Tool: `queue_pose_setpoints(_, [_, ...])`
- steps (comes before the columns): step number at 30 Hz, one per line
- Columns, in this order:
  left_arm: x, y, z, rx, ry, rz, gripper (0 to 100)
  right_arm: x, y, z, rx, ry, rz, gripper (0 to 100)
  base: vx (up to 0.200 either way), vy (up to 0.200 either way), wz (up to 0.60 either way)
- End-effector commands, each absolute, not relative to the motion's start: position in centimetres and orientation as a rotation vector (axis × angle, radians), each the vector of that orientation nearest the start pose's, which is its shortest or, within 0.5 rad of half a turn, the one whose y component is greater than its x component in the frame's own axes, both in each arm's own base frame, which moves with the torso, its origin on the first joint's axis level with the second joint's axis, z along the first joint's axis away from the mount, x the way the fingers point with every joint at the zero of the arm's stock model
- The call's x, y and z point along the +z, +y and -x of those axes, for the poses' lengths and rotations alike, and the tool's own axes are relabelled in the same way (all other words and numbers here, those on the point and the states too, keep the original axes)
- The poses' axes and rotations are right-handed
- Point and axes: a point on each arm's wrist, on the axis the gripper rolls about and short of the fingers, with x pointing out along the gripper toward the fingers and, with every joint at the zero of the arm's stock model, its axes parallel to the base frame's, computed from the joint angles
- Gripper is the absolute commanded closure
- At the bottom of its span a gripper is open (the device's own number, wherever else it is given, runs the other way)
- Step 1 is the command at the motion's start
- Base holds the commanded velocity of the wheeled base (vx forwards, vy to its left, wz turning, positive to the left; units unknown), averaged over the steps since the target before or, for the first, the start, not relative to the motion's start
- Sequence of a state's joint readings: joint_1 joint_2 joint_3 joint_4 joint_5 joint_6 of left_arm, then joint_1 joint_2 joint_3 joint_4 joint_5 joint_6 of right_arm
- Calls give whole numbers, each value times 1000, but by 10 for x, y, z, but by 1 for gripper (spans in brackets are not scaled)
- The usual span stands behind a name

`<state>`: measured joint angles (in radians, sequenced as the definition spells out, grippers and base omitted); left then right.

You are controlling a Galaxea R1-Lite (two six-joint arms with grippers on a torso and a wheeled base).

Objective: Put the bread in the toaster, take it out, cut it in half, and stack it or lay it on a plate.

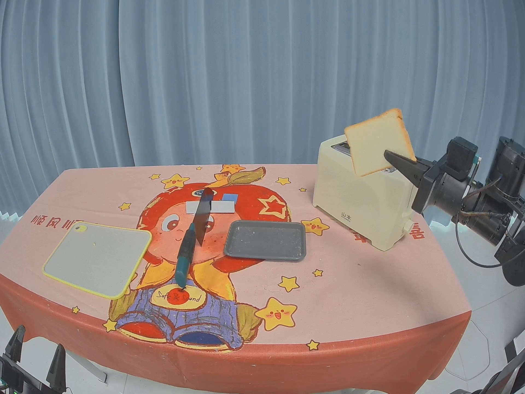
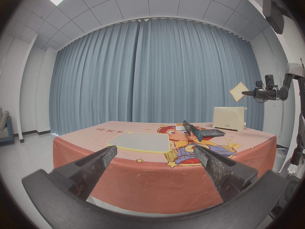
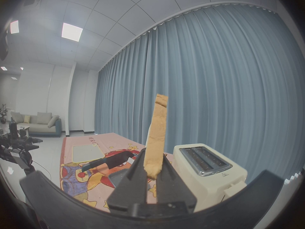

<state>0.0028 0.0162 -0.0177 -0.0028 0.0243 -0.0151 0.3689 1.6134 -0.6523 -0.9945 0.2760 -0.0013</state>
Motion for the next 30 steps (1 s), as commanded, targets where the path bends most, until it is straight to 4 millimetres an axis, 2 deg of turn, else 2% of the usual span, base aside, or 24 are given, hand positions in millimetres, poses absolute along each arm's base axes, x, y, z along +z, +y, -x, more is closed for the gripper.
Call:
queue_pose_setpoints(1, [76, 0, 22, 28, 7, 15, 0, 212, 101, -260, 629, -66, 1, 100, 0, 0, 0])
queue_pose_setpoints(30, [76, 0, 22, 28, 7, 15, 0, 250, 85, -266, 599, -115, 1, 100, 0, 0, 0])
